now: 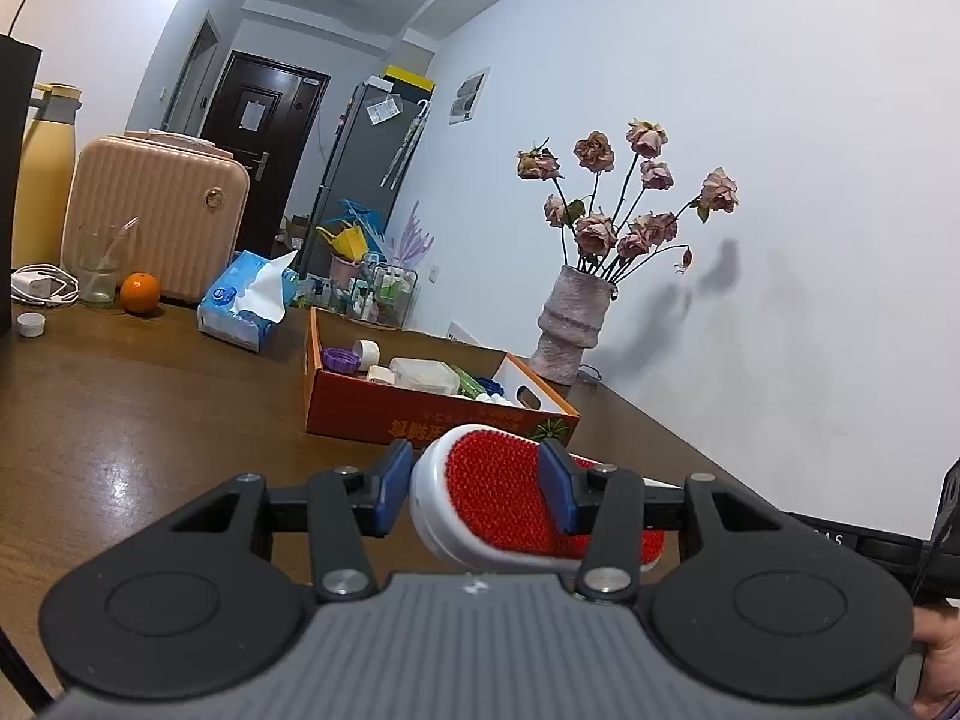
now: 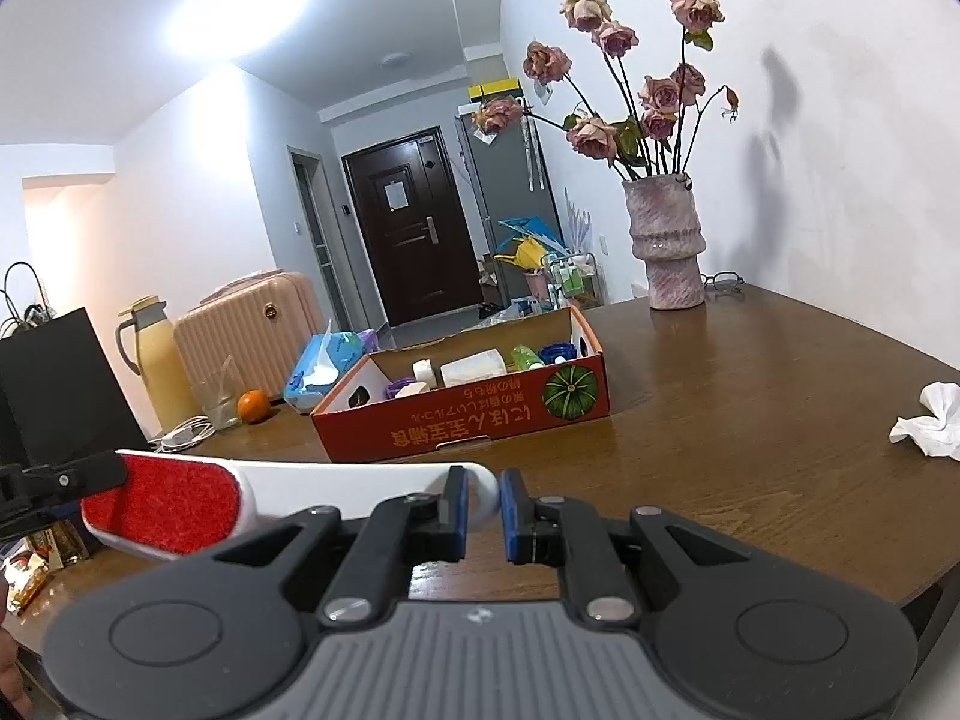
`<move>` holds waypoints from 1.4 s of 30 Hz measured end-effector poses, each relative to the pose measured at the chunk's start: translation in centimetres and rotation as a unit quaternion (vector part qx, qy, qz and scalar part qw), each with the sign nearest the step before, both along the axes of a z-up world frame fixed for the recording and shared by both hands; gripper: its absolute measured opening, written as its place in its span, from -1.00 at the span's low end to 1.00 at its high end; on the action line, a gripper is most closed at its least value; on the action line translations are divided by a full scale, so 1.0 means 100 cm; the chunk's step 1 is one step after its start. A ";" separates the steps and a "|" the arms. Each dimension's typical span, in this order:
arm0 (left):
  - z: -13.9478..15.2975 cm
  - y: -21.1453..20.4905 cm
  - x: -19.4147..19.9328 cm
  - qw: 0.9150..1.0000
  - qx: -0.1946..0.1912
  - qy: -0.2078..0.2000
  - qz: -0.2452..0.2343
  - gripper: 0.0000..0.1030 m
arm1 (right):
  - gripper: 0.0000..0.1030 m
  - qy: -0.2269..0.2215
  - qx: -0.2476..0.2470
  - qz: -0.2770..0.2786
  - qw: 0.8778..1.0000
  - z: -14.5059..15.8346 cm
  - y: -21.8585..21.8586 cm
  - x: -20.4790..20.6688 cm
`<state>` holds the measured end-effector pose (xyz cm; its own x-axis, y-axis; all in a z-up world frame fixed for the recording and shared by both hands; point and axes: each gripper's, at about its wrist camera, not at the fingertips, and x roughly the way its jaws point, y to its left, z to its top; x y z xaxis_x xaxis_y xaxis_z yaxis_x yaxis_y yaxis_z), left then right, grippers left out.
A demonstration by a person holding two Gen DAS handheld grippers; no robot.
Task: Organize rigid objects
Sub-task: 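Lift the lint brush with both grippers and carry it over the box, then lower the lint brush into the box and open both grippers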
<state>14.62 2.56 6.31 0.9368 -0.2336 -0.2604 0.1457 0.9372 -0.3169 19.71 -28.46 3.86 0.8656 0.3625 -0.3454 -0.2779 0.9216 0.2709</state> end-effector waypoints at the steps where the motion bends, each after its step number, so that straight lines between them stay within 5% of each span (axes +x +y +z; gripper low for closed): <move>1: 0.000 0.001 0.005 1.000 -0.001 0.001 -0.001 -0.10 | -0.76 0.000 0.000 0.000 1.000 0.000 0.001 0.004; 8: 0.002 0.012 0.061 1.000 -0.013 0.009 -0.003 -0.10 | -0.76 -0.002 -0.010 -0.004 1.000 0.010 0.010 0.056; 20: 0.019 0.035 0.199 1.000 -0.004 0.019 0.001 -0.10 | -0.77 0.012 0.002 0.006 1.000 0.020 0.032 0.202; 27: -0.002 0.042 0.284 0.997 -0.014 0.069 -0.004 -0.10 | -0.77 0.040 -0.009 0.001 0.999 0.002 0.040 0.281; 42: -0.064 0.039 0.342 0.990 0.002 0.139 0.022 -0.10 | -0.73 0.055 -0.075 0.004 0.996 -0.053 0.064 0.347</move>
